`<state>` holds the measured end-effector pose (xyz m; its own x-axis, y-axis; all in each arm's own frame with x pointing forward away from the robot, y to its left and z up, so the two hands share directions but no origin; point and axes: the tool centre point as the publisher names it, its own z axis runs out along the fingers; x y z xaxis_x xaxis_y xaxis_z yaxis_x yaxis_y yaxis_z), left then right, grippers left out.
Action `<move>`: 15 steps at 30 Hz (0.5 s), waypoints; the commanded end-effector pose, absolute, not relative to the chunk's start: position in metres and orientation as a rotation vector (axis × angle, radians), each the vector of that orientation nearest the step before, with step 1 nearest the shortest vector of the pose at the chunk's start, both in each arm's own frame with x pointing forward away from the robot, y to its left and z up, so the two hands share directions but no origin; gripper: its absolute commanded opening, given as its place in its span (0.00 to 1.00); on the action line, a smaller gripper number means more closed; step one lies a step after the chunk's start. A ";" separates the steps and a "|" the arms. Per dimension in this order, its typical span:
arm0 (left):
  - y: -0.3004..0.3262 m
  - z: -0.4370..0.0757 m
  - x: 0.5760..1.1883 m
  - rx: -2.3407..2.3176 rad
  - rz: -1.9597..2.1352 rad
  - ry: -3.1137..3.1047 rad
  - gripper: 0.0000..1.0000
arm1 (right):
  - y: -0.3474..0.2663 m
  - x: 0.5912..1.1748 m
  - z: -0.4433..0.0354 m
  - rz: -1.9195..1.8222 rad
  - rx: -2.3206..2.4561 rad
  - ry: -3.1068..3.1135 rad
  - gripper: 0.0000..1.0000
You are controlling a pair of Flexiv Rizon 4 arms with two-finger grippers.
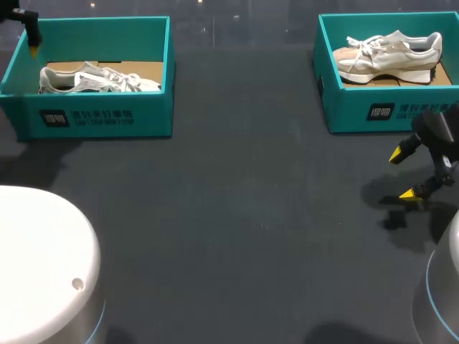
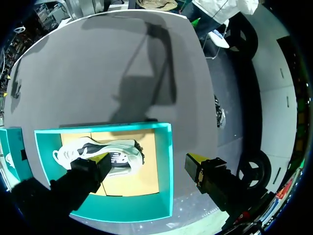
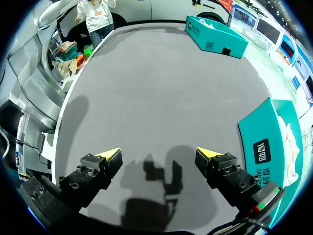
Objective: Take the shoe out of the shoebox, open the shoe tongue, remove and reinsert the insole, then place the shoe into the shoebox
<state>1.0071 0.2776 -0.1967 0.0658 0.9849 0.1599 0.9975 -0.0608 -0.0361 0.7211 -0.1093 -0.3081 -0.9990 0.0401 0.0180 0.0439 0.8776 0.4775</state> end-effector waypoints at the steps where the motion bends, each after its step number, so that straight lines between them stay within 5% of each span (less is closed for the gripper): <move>1: 0.279 -0.187 0.994 -2.198 -0.152 -2.063 1.00 | -0.109 0.721 -0.308 -0.770 -0.068 -3.038 1.00; 15: 0.278 -0.182 0.990 -2.207 -0.122 -2.045 1.00 | -0.128 0.812 -0.240 -0.494 -0.533 -3.017 1.00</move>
<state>0.9918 0.2772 -0.1820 0.0773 0.9863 0.1455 0.9965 -0.0718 -0.0427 0.7819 -0.1285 -0.2582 -0.9562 0.2895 0.0426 0.2806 0.8661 0.4136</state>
